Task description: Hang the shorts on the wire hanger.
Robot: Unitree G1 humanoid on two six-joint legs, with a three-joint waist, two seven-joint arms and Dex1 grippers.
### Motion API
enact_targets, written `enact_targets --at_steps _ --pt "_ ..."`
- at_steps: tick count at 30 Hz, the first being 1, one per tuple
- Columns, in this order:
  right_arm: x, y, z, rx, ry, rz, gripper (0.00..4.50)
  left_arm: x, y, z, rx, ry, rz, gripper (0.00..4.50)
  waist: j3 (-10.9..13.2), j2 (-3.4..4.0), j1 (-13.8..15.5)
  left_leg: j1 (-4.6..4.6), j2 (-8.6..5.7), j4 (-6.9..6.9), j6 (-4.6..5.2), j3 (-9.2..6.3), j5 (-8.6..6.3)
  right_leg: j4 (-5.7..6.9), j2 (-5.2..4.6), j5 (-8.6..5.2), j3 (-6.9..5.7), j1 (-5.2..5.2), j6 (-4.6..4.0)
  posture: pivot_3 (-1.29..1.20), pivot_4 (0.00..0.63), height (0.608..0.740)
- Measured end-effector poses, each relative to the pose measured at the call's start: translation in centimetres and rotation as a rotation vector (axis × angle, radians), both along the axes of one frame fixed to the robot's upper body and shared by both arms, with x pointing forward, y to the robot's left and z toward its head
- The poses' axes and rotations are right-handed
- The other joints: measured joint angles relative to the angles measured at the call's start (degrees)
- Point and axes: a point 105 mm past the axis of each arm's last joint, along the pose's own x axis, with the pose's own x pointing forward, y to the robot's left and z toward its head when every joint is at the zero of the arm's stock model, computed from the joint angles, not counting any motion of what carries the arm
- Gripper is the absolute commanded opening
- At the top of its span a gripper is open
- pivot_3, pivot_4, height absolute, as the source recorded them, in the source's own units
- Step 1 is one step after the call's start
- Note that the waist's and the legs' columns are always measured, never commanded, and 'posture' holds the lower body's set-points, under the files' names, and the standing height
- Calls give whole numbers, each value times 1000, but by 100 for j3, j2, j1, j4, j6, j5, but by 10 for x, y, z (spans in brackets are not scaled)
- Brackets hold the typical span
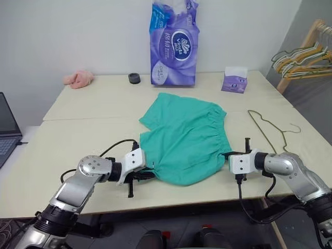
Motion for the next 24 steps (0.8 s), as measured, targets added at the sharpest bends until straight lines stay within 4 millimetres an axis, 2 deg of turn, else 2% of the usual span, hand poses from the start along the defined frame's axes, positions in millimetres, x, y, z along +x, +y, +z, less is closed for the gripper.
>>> enact_targets --at_steps 7,13,17,19,20,22,24 --pt "-2 4 12 49 2 -8 29 -2 -1 7 -59 70 16 0 1 0 -13 -3 3 -1 0 1 0 2 0 -2 1 -6 -5 51 34 740" --pt "-18 -14 -1 5 90 -22 29 2 12 12 -53 67 59 0 1 0 -8 -3 2 -1 0 4 0 1 0 -2 3 -5 -5 54 34 740" --pt "-50 -16 -7 5 253 40 29 -21 13 10 -62 176 5 0 3 2 -14 -4 6 -4 2 3 -1 0 1 -6 1 -8 -9 49 36 740" --pt "-74 -16 -2 33 410 70 29 -43 14 18 -92 284 -38 0 8 0 -16 -5 13 -3 6 3 -4 1 2 -9 -4 -7 -12 51 39 740" --pt "-80 -16 3 50 460 75 29 -52 15 24 -103 328 -58 0 13 2 -19 -4 16 -1 6 3 -4 1 4 -10 -5 -7 -12 52 41 740" --pt "-82 -16 22 81 523 80 29 -66 12 43 -140 394 -118 0 16 4 -31 9 21 -1 6 8 -4 -1 7 -23 -4 2 16 55 40 740" --pt "-72 -15 38 109 523 70 29 -66 10 52 -167 417 -134 0 17 4 -27 35 22 -2 6 10 -4 -4 10 -34 -5 25 4 51 39 740"
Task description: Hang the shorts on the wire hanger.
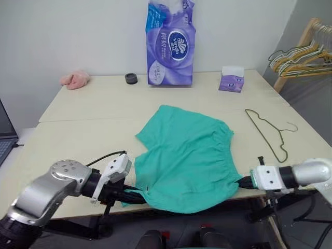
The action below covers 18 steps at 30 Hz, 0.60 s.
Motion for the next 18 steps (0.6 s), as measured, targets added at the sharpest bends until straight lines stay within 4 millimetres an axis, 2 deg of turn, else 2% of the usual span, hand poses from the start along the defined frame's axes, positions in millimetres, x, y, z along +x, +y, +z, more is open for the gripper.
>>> enact_targets --at_steps 1,2,4,6,8,9,10,11,12,13,14,15,16,17,18 --pt "18 2 11 39 -29 -35 29 11 -2 3 -20 -4 31 0 8 -1 2 28 1 -1 0 -1 0 -4 3 -9 -1 29 -15 46 38 740" --pt "41 4 21 75 -72 -68 29 31 -5 4 -44 -31 82 0 15 3 1 69 1 -1 0 -2 0 -12 7 -10 -6 74 -15 45 36 740" --pt "99 8 42 125 -170 -165 29 88 -13 7 -59 -124 207 0 52 -5 4 106 -11 -2 -3 1 2 -19 36 2 -17 116 -8 50 28 740" --pt "157 13 62 119 -279 -281 29 155 -11 7 27 -259 357 0 53 -17 19 122 -18 -3 -6 -7 5 -11 34 4 -4 129 -12 50 22 740" --pt "199 19 98 77 -474 -388 29 217 0 31 145 -473 531 0 57 -49 7 19 -22 11 -50 -5 30 23 22 45 7 11 -19 50 19 740" --pt "215 21 122 57 -591 -443 29 243 8 57 189 -598 633 0 52 -70 -4 -69 -37 11 -78 -7 46 39 -7 57 16 -95 -24 50 19 740" --pt "224 24 154 54 -733 -479 29 263 15 98 216 -771 726 0 41 -81 -24 -169 -39 7 -87 -2 51 39 -23 63 24 -204 -29 46 14 740" --pt "229 26 184 70 -851 -512 29 273 21 139 227 -928 808 0 35 -93 -53 -266 -44 28 -93 6 52 81 -34 62 24 -308 -31 46 14 740" --pt "228 30 218 101 -986 -530 29 276 24 190 213 -1110 887 0 34 -103 -106 -361 -56 29 -95 10 54 115 -53 62 22 -430 -32 36 15 740" --pt "221 38 262 151 -1147 -532 29 268 25 255 166 -1322 962 0 32 -105 -149 -448 -63 24 -99 28 55 128 -69 62 21 -527 -32 32 17 740" --pt "212 42 294 198 -1266 -532 29 252 26 306 107 -1488 1011 0 31 -105 -174 -472 -65 5 -107 49 50 128 -87 56 15 -555 -43 31 19 740" --pt "202 40 318 237 -1362 -532 29 235 25 345 65 -1634 1029 0 25 -101 -210 -465 -67 3 -118 55 44 129 -96 51 12 -555 -51 31 19 740" --pt "190 38 340 286 -1449 -525 29 216 25 375 47 -1780 1024 0 11 -96 -239 -453 -77 -2 -122 56 42 122 -107 49 8 -549 -54 35 22 740" --pt "179 36 356 330 -1527 -511 29 200 24 395 66 -1917 995 0 -6 -83 -277 -443 -90 -7 -125 54 40 115 -117 49 8 -543 -54 36 23 740" --pt "170 31 364 366 -1586 -491 29 191 23 403 110 -2027 947 0 -22 -72 -288 -422 -100 -11 -129 53 37 109 -123 48 14 -525 -54 34 26 740"
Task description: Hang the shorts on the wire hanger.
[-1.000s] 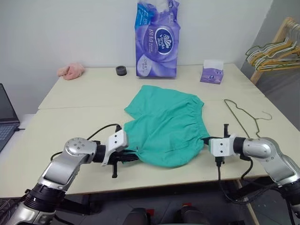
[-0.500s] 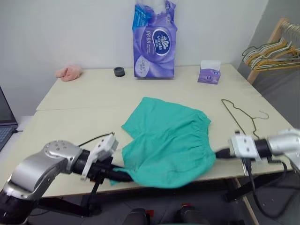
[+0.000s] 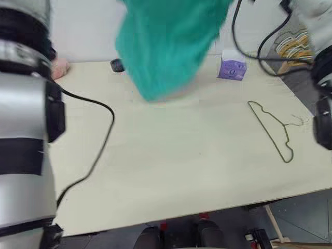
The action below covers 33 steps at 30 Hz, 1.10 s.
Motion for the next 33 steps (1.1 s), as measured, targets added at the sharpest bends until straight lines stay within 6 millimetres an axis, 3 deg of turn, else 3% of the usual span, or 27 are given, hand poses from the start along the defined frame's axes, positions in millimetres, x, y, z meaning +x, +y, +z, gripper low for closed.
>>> enact_targets --at_steps 2,3,5,6,9,10,11,13,15,16,18,22,26,33 --pt "-6 -6 -7 -26 -37 33 29 -1 1 -8 118 -12 31 0 -11 7 -4 70 -22 -37 5 -2 -6 -46 -13 -6 11 68 10 32 29 740" --pt "-4 -7 -20 -49 -21 57 29 4 3 -19 159 23 32 0 -15 8 -15 107 -29 -110 41 -1 -27 -114 -17 -22 11 104 37 31 32 740" --pt "10 -7 -70 -92 103 99 29 24 9 -64 226 183 21 0 -14 11 -32 103 -36 -84 93 21 -54 -102 -20 -47 20 113 85 30 34 740" --pt "18 -5 -101 -106 191 124 29 35 13 -94 260 296 9 0 -13 10 -38 105 -38 -65 101 27 -50 -82 -22 -44 18 118 94 32 37 740" --pt "23 -1 -210 -162 496 218 29 52 31 -213 325 748 -83 0 5 27 -55 196 -36 -34 150 25 -22 -66 -14 -10 16 224 115 41 42 740" --pt "15 1 -248 -183 600 257 29 47 36 -259 312 924 -146 0 6 37 -62 207 -32 -20 158 23 -16 -54 3 3 21 238 116 41 42 740" --pt "9 2 -271 -200 669 278 29 41 40 -290 297 1049 -189 0 13 46 -75 220 -28 19 160 21 -18 -16 5 3 24 250 115 41 42 740" --pt "-11 7 -316 -218 804 335 29 6 49 -370 258 1343 -300 0 10 58 -139 263 -26 32 184 27 -31 16 -3 3 48 277 115 45 45 740" --pt "-27 11 -342 -242 894 367 29 -33 52 -428 224 1579 -375 0 15 55 -189 279 -1 37 186 30 -32 14 15 27 51 288 97 42 47 740" --pt "-35 14 -349 -247 928 387 29 -53 49 -447 219 1667 -410 0 16 49 -192 272 15 48 184 26 -31 13 26 39 42 285 89 42 47 740" --pt "-48 17 -351 -272 974 418 29 -82 45 -459 205 1773 -453 0 17 48 -129 261 35 92 179 8 -35 19 46 41 23 289 83 42 46 740" --pt "-93 2 -356 -381 1156 475 29 -119 38 -447 201 1879 -494 0 13 52 113 276 33 116 187 0 -48 6 47 38 12 329 82 26 47 740" --pt "-130 -8 -368 -459 1341 509 29 -153 26 -447 211 2012 -582 0 19 60 221 394 34 111 205 3 -67 -37 48 6 8 462 98 16 48 740" --pt "-154 -13 -372 -466 1440 488 29 -170 19 -447 226 2069 -624 0 18 58 221 424 40 108 203 10 -75 -43 51 -13 9 490 111 4 50 740"
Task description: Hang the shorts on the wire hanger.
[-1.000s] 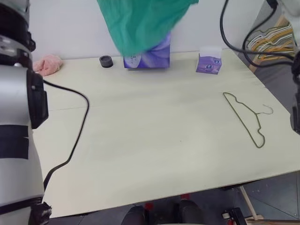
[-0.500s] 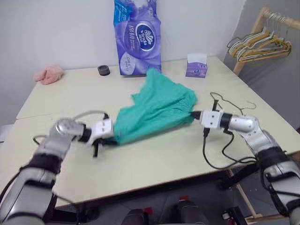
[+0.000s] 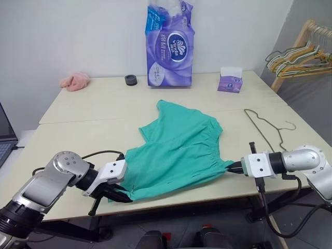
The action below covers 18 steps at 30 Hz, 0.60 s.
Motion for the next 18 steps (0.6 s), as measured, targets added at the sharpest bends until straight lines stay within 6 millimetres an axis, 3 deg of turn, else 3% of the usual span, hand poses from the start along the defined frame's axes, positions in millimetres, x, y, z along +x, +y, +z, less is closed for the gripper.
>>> enact_targets --at_steps 6,18 --pt "-11 -4 -10 -27 54 -18 29 -2 -8 0 -20 5 4 0 1 0 4 -2 1 0 1 0 -3 -2 0 -2 -1 0 0 -3 52 740" --pt "-26 -7 -15 -69 126 19 29 -28 -28 1 -90 110 -16 0 3 1 -16 -3 11 -8 4 3 -7 -35 9 -1 1 5 3 1 57 740"
